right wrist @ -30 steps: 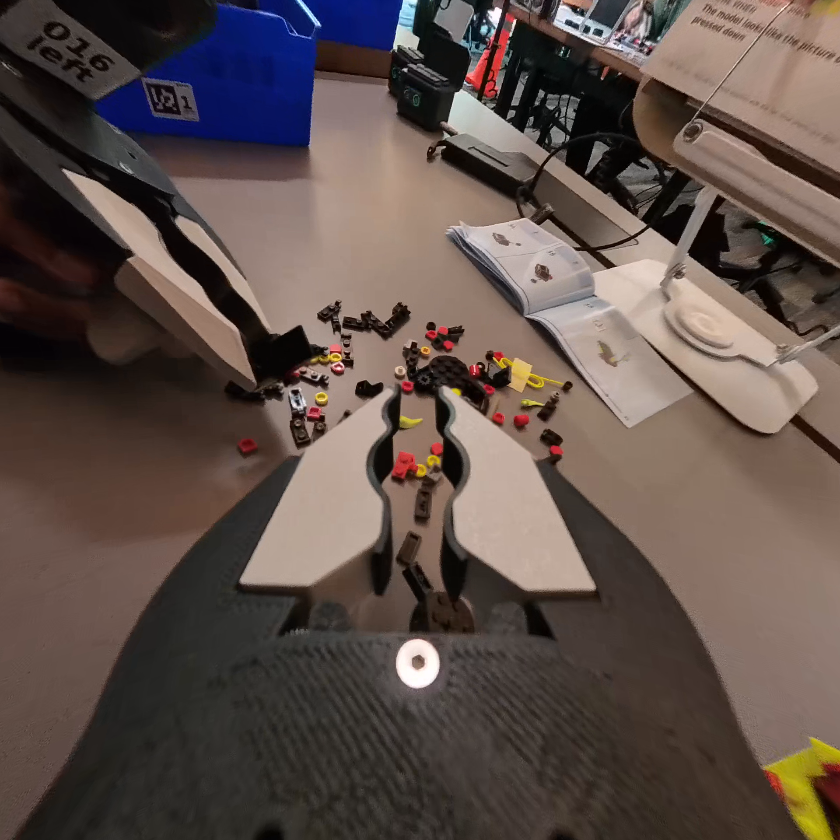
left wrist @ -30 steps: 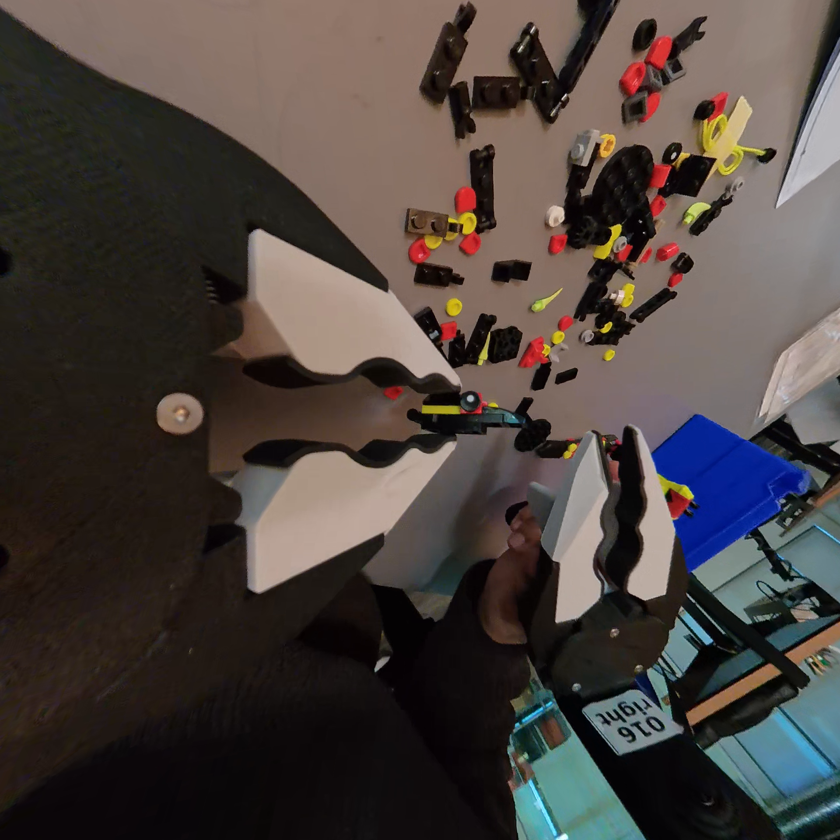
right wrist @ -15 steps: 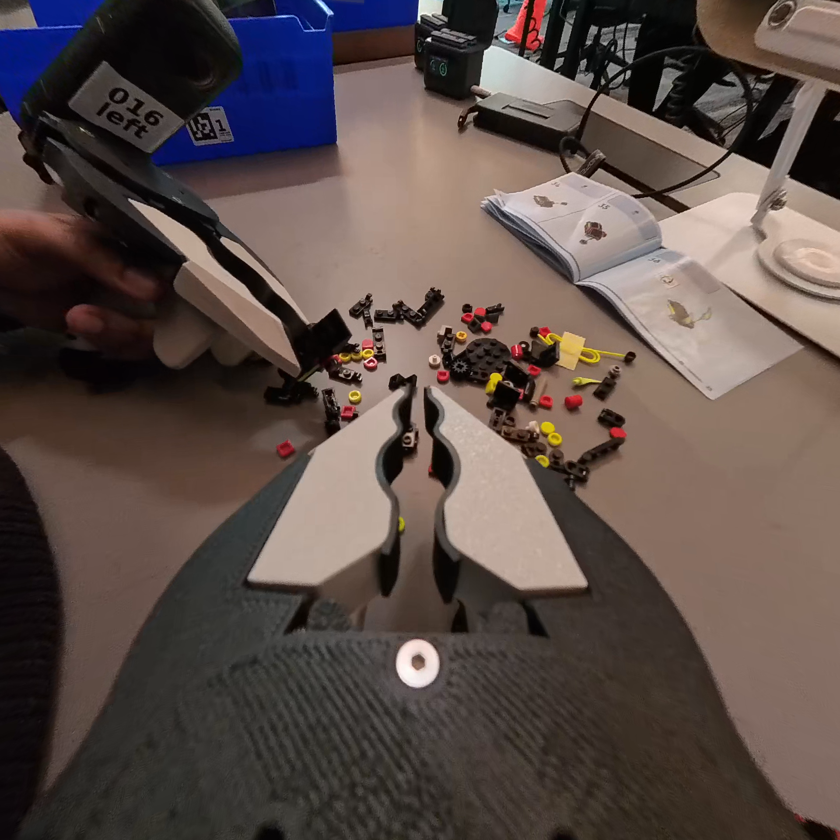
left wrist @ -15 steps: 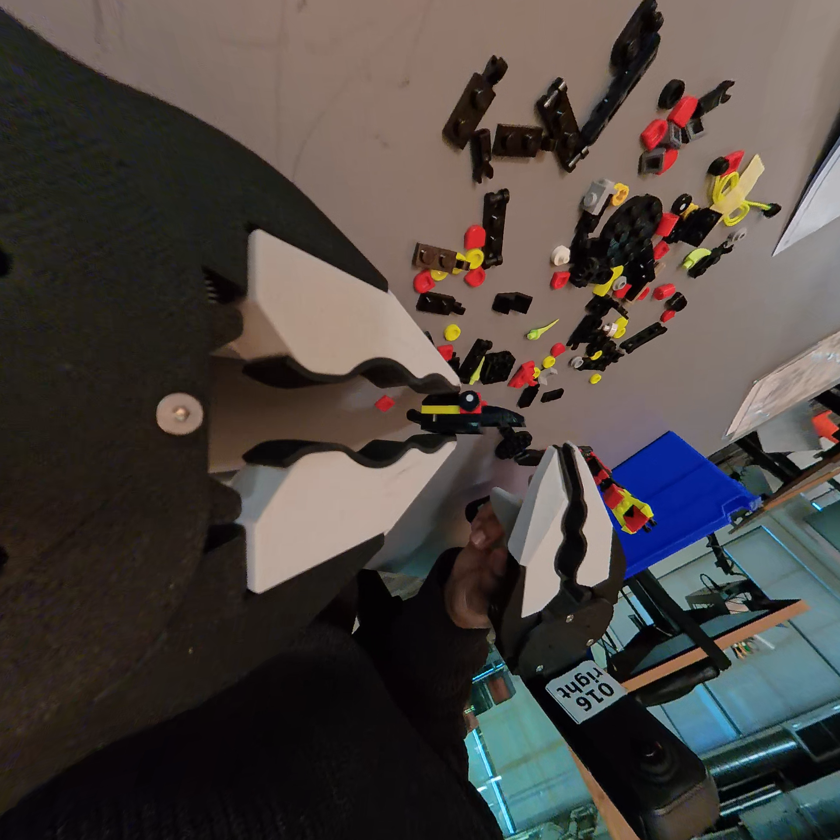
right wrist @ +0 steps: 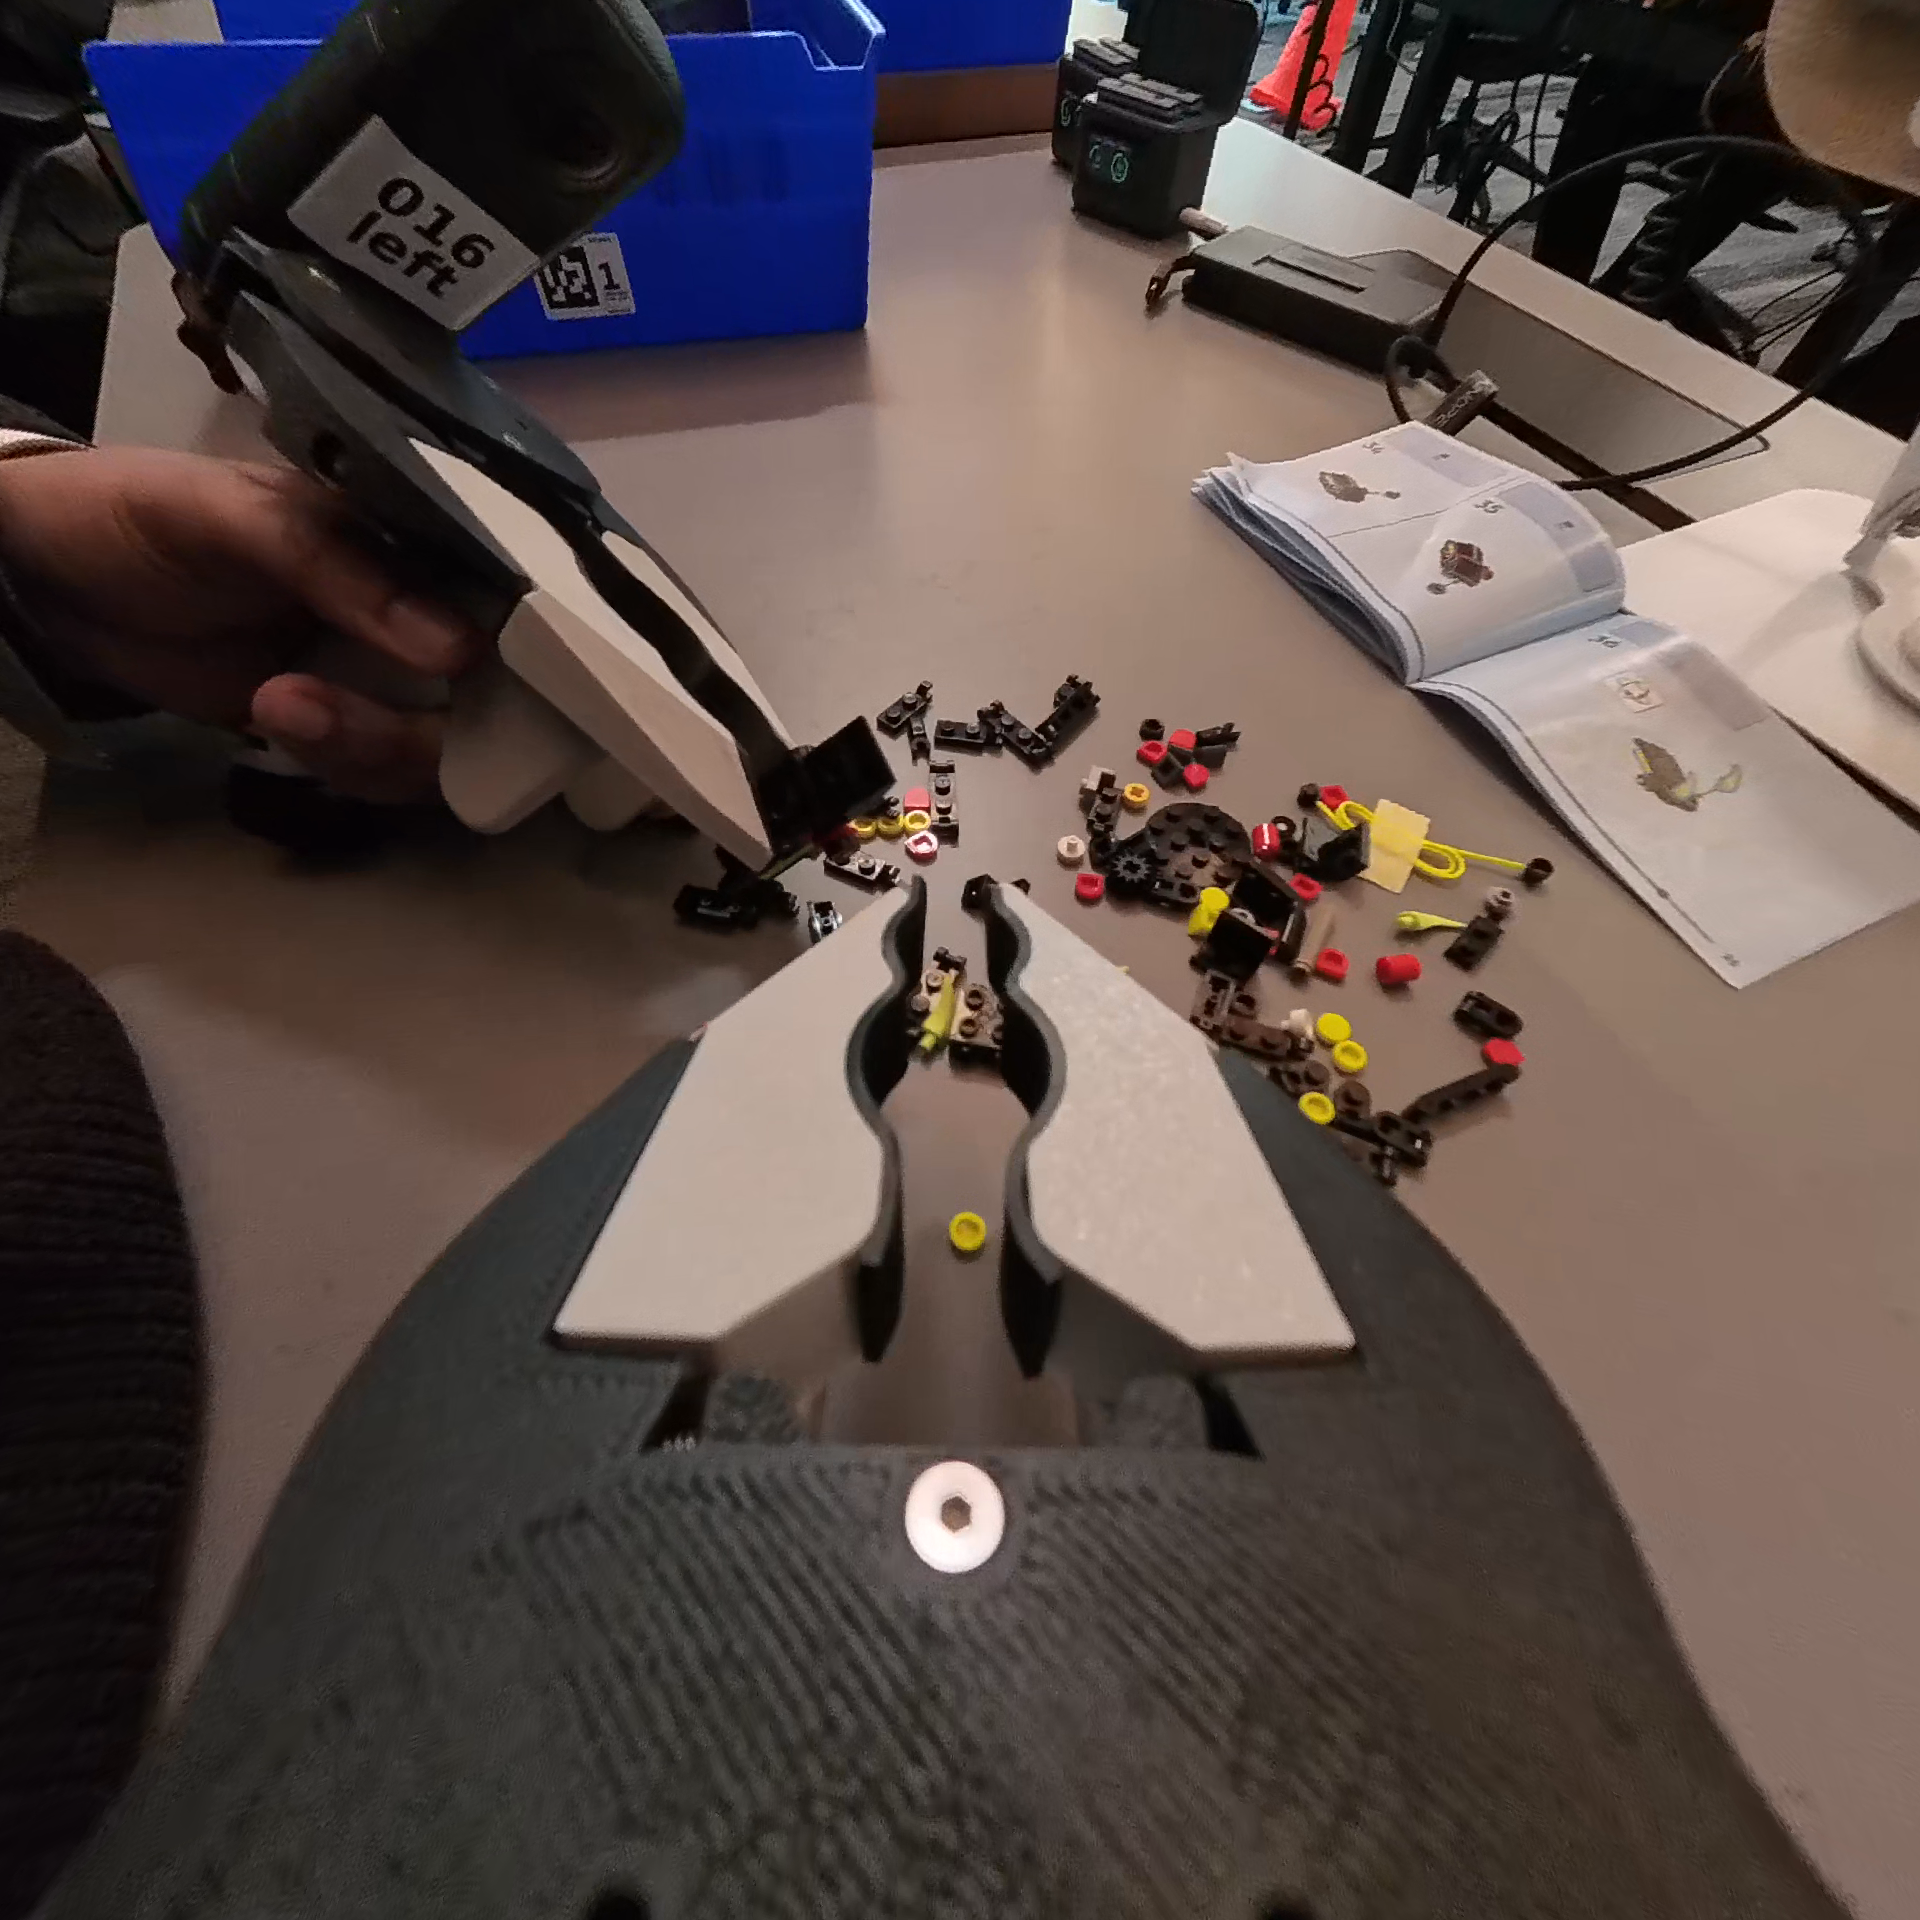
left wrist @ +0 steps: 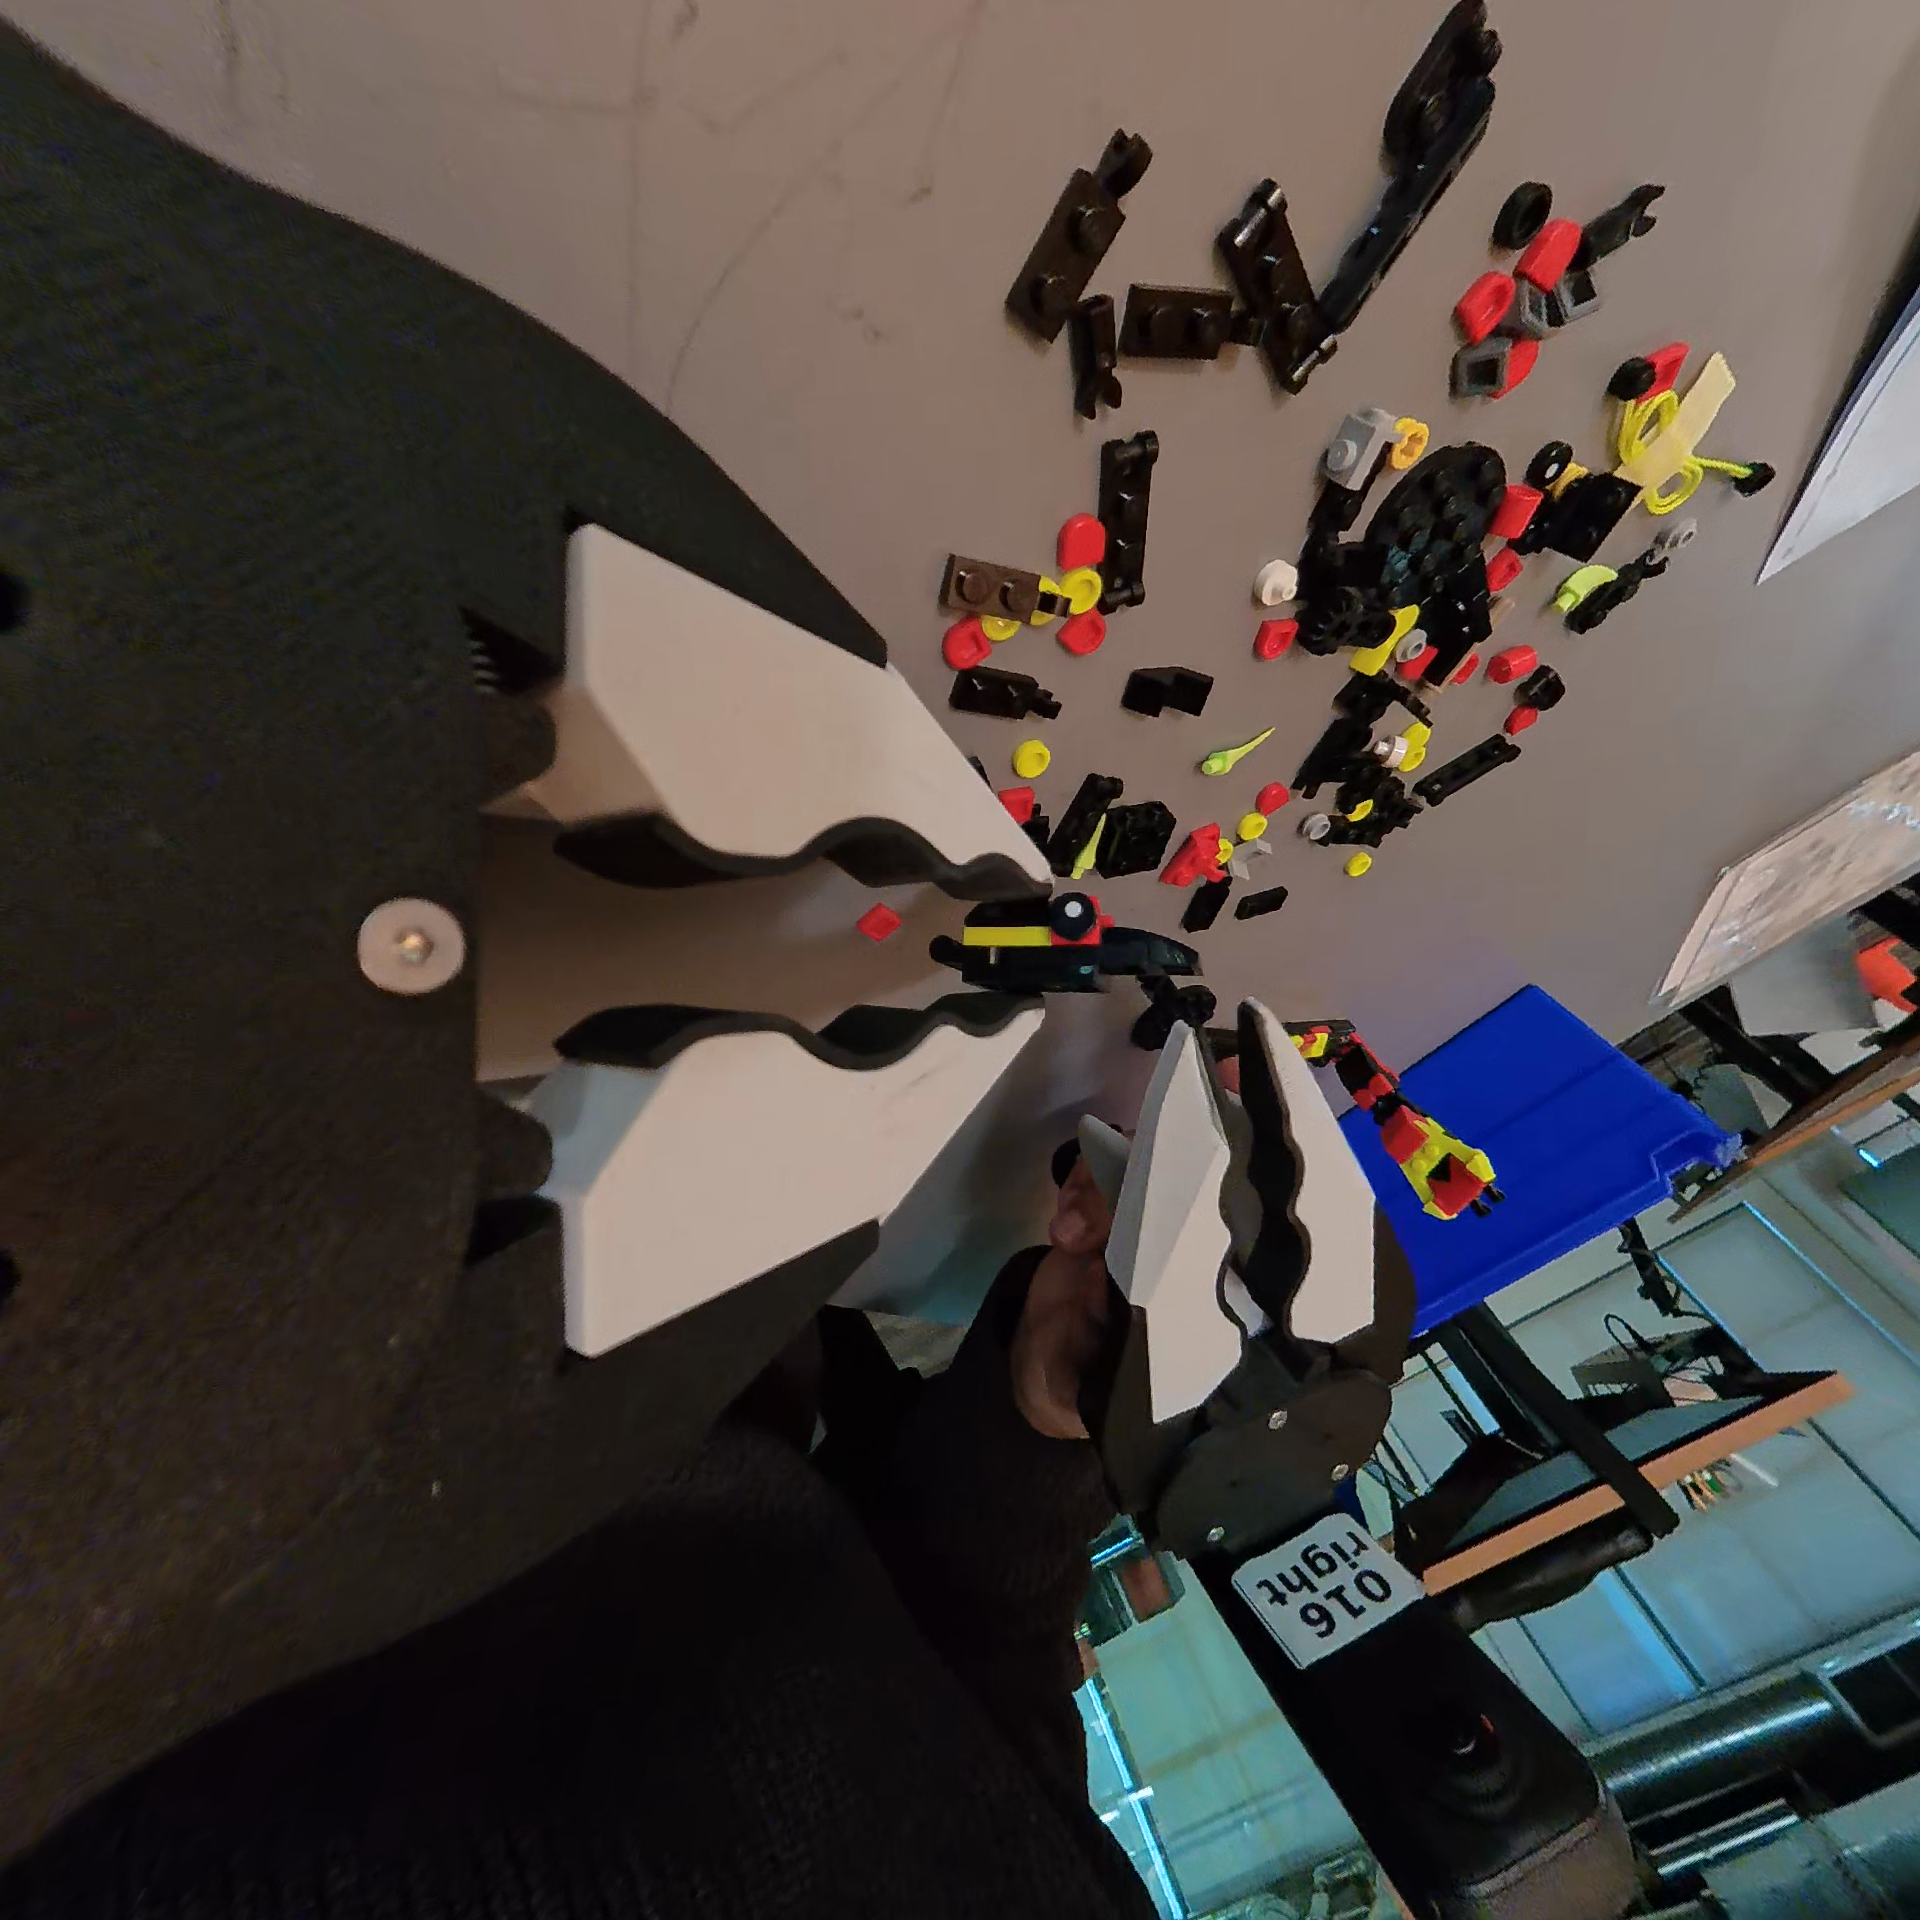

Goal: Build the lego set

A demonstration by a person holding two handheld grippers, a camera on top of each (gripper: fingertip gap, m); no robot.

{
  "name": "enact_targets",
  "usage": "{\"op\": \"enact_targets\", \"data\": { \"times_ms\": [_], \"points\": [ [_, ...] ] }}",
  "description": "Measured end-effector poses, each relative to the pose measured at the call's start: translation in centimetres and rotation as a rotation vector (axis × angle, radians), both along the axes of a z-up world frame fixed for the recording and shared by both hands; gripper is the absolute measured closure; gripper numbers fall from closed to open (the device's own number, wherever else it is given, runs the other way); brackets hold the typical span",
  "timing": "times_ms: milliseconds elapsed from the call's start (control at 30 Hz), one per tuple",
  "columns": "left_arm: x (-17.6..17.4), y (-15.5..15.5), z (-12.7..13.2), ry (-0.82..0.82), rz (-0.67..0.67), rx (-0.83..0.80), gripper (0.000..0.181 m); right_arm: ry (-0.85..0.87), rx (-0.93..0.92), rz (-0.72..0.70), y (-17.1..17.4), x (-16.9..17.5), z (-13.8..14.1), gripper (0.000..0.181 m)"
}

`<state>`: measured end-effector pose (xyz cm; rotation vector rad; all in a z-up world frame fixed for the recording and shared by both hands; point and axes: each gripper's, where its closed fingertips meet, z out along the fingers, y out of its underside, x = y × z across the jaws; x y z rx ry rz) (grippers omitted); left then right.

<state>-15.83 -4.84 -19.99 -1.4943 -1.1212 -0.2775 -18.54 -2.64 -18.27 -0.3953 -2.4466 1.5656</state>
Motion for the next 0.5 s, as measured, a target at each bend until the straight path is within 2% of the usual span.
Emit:
{"op": "enact_targets", "data": {
  "times_ms": [33, 500],
  "points": [
    [0.0, -0.01, 0.0, 0.001, 0.0, -0.001, 0.167, -0.003, -0.001, -0.002, 0.05, -0.06, 0.0, 0.172],
    [0.01, -0.1, 0.12, 0.007, 0.005, -0.002, 0.167, -0.022, 0.006, 0.0, 0.29, -0.2, -0.3, 0.171]
  ]
}}
